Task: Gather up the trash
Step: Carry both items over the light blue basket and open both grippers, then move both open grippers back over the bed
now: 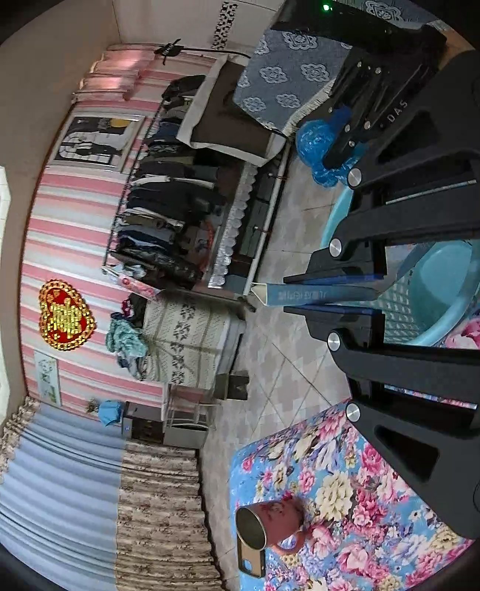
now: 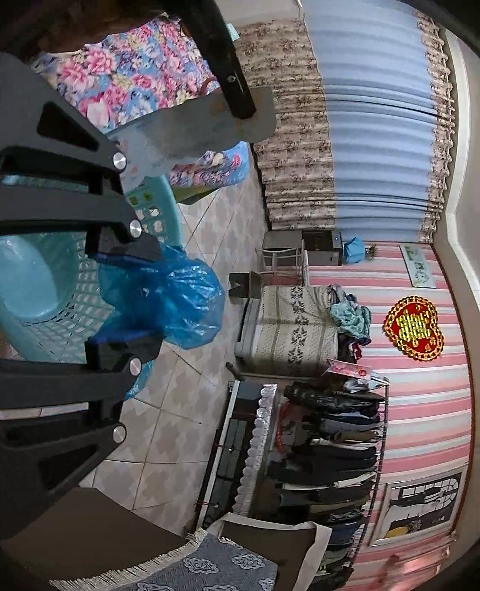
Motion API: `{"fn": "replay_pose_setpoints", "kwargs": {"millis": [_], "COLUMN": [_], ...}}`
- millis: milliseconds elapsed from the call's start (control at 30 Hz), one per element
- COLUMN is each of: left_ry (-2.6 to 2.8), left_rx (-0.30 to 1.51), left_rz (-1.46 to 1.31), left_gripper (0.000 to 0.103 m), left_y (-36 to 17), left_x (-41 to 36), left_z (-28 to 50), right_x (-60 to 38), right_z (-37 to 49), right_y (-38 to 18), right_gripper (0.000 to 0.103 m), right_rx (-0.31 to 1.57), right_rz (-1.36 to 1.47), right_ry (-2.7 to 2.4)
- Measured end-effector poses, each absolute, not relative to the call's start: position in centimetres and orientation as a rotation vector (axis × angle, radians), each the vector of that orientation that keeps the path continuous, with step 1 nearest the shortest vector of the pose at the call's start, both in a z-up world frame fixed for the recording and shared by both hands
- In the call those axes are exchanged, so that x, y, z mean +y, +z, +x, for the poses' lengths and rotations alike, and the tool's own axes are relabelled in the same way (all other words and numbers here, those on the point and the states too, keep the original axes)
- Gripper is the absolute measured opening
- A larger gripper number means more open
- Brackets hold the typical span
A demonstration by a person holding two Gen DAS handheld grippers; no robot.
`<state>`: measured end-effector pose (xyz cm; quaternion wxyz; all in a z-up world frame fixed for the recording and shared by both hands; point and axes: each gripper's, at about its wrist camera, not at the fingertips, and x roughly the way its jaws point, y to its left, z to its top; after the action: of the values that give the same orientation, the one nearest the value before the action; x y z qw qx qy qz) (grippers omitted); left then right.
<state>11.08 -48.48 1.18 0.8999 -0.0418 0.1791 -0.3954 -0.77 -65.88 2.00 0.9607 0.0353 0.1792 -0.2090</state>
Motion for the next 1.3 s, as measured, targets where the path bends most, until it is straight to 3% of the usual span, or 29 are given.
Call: {"fn": "replay_pose_setpoints", "kwargs": {"millis": [300,367,433,500,900,1000,1200,1300], "left_ry": [-0.864,-0.86,-0.858,-0.847,-0.828,-0.822,-0.788,-0.667], "left_rx": [0.424,0.413,0.426,0.429,0.435,0.416,0.415,0.371], "left_rz": [-0.085,-0.08,-0.089,-0.103,-0.111,-0.097,-0.169,-0.085], "left_gripper": [0.008,0.01,0.028,0.041,0.043,0.054,0.062,0.079], "left_y": [0.9,0.9,0.9,0.9,0.9,1.1,2.3,4.3], "left_x": [-49.5,-49.5,-49.5,-49.3,-48.9,-48.9,-45.5,-40.4], "left_z": [11.6,11.3,11.5,11.7,11.8,11.3,11.7,11.8], "right_x": [-66.1,-66.3,-66.4,-66.5,-66.3,-66.3,-64.8,-62.9], "right_z": [-0.6,-0.7,-0.9,-0.9,-1.0,-1.1,-1.1,-0.5], "right_y": [1.3,1.4,1.4,1.3,0.9,0.8,2.5,3.6], "right_gripper": [0.03,0.048,0.061,0.062,0.062,0.062,0.065,0.069], "right_rx": [0.372,0.365,0.356,0.358,0.367,0.378,0.364,0.337], "right_rz": [0.089,0.102,0.108,0.11,0.116,0.122,0.124,0.119], "right_ry": [-0.414,-0.412,-0.414,-0.415,-0.416,-0.419,-0.409,-0.377]}}
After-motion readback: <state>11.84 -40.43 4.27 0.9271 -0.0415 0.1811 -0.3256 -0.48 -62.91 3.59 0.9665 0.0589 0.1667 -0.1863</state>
